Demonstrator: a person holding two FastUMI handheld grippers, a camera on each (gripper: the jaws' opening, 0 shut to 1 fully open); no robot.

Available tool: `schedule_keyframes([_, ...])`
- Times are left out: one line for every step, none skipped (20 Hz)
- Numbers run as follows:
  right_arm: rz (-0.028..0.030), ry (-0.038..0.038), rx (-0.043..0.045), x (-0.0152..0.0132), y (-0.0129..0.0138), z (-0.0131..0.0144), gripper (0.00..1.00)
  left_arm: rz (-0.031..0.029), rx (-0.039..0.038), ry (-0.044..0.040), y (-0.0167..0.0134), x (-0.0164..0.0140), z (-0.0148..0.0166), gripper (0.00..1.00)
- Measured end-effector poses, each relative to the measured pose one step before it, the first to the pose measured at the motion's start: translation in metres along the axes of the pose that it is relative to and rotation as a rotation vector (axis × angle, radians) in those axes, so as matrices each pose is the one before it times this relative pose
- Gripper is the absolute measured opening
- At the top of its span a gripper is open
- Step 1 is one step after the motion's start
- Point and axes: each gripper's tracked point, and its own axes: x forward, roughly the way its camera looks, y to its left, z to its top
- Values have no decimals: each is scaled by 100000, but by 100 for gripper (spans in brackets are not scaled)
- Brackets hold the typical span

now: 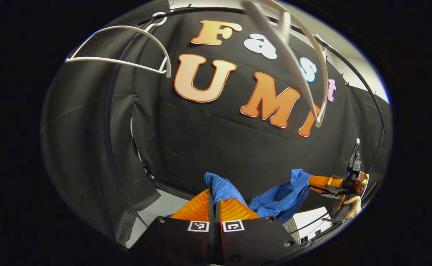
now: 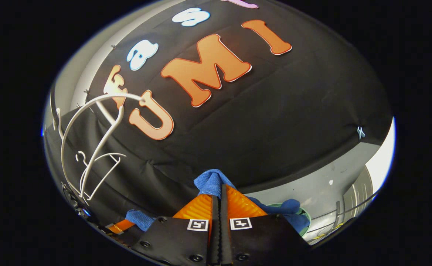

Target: Grasp the clothes on the hanger with both hands and then place them into the laundry hamper below.

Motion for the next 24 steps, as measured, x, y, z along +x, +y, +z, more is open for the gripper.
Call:
schedule_keyframes([-857, 8, -727, -337, -203, -175, 8, -601, 317, 765, -519, 185, -552, 0])
schedule_keyframes([-1014, -31, -275, -91, -251, -342, 8, -353, 368, 983, -518, 87, -693, 0])
schedule_keyframes([-782, 203, -198, -45, -224, -529, 8, -202, 574, 1091, -480, 229, -730, 0])
schedule_keyframes([-803, 540, -127, -182, -368, -637, 8, -292, 1129, 1378, -468, 484, -757, 0])
schedule_keyframes([-981, 831, -269, -217, -335, -707, 8, -621, 1141, 2257, -522, 424, -873, 0])
schedule_keyframes([-1248, 928, -732, -87, -405, -724, 8, -645, 673, 2413, -401, 205, -949, 0])
schedule_keyframes([-1700, 938, -1001, 74, -423, -760, 8, -510, 355, 1913, -280, 248, -508, 0])
schedule_keyframes([-1357, 1161, -1132, 102, -423, -736, 8, -467, 399, 1801, -743, 882, -631, 0])
schedule_keyframes([-715, 1321, -210, 73, -270, -768, 8, -581, 527, 1394, -506, 397, -413, 0])
schedule_keyframes([-89, 1292, 390, 127, -45, -685, 8, -622, 675, 1328, -371, 323, -705, 0])
schedule_keyframes([-530, 840, 479, -149, -286, -619, 8, -492, 805, 1075, -670, -239, -573, 0])
schedule_keyframes([-783, 573, 226, 149, -247, -455, 8, -668, 436, 957, -431, 223, -756, 0])
schedule_keyframes([-793, 498, -140, 158, -231, -432, 8, -523, 254, 1049, -434, 252, -434, 0])
schedule_keyframes([-787, 467, -440, 81, -265, -268, 8, -417, 480, 989, -271, 412, -294, 0])
schedule_keyframes([-988, 463, -742, 118, -166, -401, 8, -177, 668, 1157, -273, 446, -313, 0])
schedule_keyframes([-1235, 480, -1242, 177, -309, -291, 8, -183, 534, 1141, -269, 589, -414, 0])
schedule_keyframes([-2093, 482, -1749, 264, -648, -385, 8, -226, -165, 1069, -289, 414, -423, 0])
schedule_keyframes([-2279, -53, -1424, 342, -666, -201, 8, -722, -358, 774, -391, 574, -464, 0])
schedule_keyframes([-1895, 240, -797, 211, -423, -313, 8, 21, 119, 1511, -182, 583, -660, 0])
schedule_keyframes([-1674, 758, -374, 493, -334, -360, 8, -56, 363, 1498, -50, 337, -647, 0])
schedule_keyframes([-1432, 1166, -458, 305, -484, -689, 8, 257, 383, 1572, -8, 421, -770, 0])
schedule_keyframes([-1373, 1275, -606, 481, -296, -624, 8, 155, 81, 2282, -35, 750, -1047, 0])
schedule_keyframes([-793, 1363, -531, 439, -293, -881, 8, -322, -778, 2304, 106, 671, -777, 0])
schedule_keyframes([-557, 1292, 11, 506, -134, -654, 8, 135, -358, 1975, -86, 623, -414, 0])
